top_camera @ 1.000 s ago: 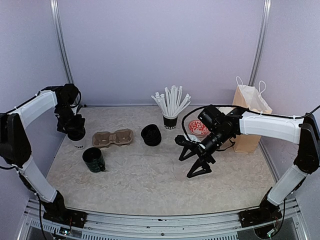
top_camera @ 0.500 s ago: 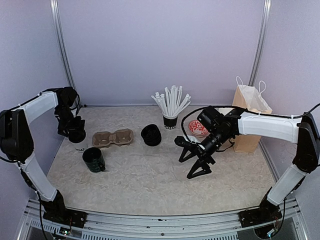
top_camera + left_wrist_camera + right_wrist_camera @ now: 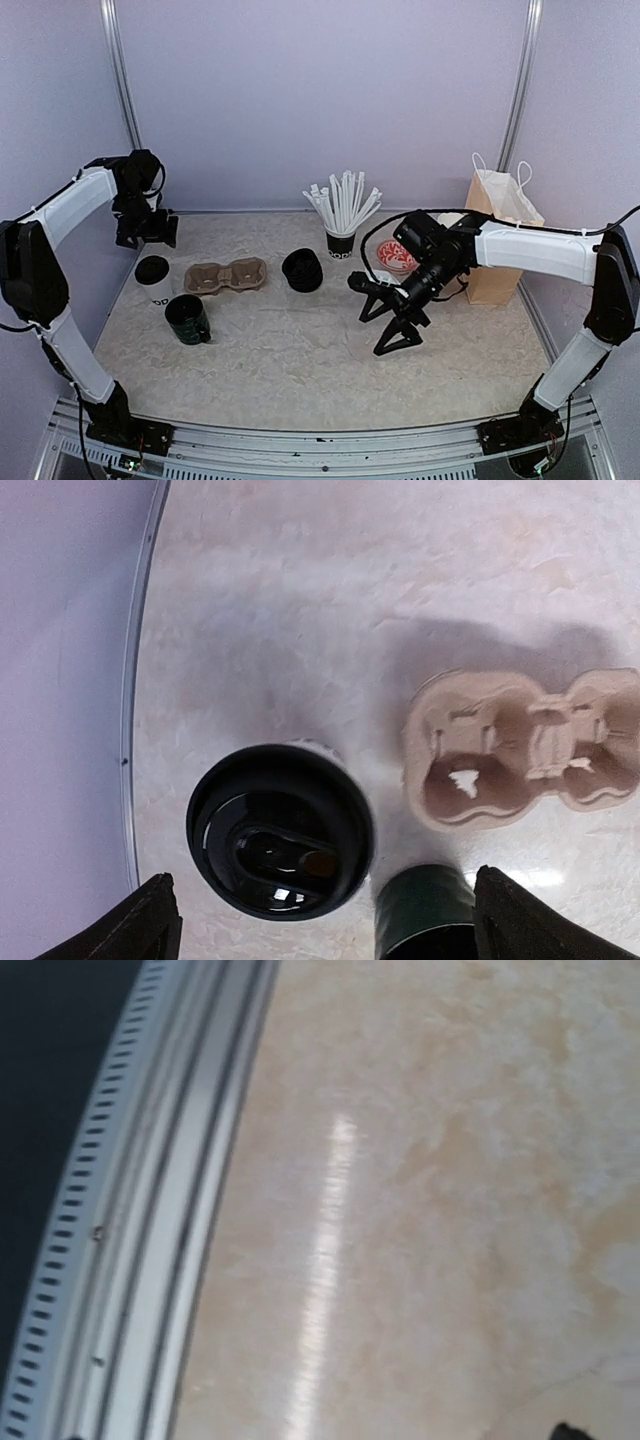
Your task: Pack the takeout coffee
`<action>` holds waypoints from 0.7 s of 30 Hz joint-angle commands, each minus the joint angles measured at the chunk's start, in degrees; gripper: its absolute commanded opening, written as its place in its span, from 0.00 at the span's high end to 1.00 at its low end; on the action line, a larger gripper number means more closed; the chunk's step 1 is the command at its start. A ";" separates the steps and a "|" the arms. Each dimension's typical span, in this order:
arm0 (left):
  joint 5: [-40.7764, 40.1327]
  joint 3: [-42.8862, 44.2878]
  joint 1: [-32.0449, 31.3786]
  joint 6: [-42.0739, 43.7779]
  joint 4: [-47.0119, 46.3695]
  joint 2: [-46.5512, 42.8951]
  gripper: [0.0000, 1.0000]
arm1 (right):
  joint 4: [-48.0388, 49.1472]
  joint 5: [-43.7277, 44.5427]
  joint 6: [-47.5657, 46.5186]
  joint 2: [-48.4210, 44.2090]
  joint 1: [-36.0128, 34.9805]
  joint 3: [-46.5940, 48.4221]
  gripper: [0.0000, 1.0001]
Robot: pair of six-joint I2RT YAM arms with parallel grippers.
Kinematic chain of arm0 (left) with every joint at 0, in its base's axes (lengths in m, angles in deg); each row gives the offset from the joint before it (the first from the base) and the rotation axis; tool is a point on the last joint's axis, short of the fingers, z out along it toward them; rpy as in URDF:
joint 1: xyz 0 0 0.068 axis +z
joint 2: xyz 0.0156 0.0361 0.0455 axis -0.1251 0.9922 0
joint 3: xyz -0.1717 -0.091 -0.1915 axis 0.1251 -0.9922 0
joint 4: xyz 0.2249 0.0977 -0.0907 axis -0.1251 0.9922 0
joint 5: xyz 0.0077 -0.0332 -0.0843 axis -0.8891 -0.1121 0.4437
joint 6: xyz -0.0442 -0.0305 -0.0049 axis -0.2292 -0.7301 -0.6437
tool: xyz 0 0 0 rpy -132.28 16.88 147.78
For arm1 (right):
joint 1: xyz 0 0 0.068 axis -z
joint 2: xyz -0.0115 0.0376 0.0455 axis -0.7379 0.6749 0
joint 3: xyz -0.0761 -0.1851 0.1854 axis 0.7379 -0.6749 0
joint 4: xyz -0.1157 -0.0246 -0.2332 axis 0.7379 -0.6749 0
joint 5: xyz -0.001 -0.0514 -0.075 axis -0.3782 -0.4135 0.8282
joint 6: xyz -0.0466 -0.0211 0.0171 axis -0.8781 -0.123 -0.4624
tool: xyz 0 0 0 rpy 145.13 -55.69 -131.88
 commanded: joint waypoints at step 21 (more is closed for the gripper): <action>-9.33 -12.82 -38.00 17.17 -63.45 -19.11 0.01 | 6.07 44.45 12.76 0.12 19.23 21.93 0.17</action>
